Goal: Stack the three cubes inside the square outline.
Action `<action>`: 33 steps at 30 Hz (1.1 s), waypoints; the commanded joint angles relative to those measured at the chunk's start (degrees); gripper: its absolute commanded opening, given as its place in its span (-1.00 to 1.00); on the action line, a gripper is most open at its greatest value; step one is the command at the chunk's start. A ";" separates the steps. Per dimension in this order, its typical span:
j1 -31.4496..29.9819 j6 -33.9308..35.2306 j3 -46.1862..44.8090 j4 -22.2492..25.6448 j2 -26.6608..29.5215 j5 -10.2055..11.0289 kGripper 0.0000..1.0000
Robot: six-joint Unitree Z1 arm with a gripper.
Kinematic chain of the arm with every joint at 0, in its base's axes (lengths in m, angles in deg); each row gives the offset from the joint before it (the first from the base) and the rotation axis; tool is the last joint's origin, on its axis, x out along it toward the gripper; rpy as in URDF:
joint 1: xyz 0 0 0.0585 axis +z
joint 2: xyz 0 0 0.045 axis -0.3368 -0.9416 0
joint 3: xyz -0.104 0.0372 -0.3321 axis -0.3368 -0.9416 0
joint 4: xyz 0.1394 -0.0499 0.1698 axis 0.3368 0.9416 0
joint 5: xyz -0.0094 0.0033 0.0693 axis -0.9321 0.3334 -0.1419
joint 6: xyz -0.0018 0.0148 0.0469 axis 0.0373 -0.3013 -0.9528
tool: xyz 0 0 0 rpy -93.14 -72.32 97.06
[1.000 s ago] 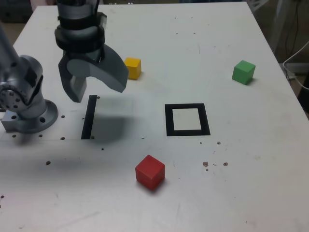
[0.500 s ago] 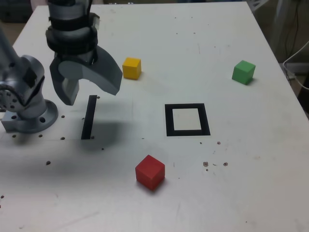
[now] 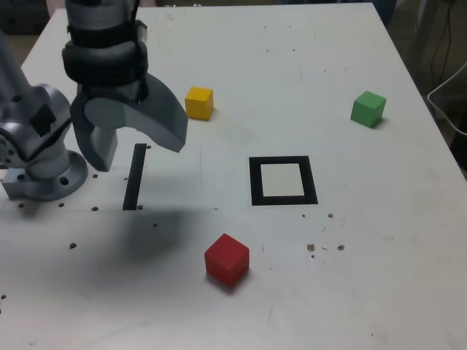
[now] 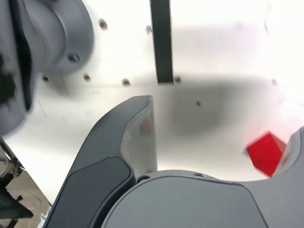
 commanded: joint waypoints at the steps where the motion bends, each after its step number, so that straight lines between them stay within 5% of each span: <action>1: -1.81 1.74 1.39 0.50 -0.91 -0.09 0.93; 19: -9.19 11.38 10.72 -0.91 -12.83 -4.57 0.88; 24: -10.52 16.18 11.45 -4.85 -14.44 -5.70 0.86; 33: -12.96 27.56 11.62 -10.04 -16.49 -3.75 0.86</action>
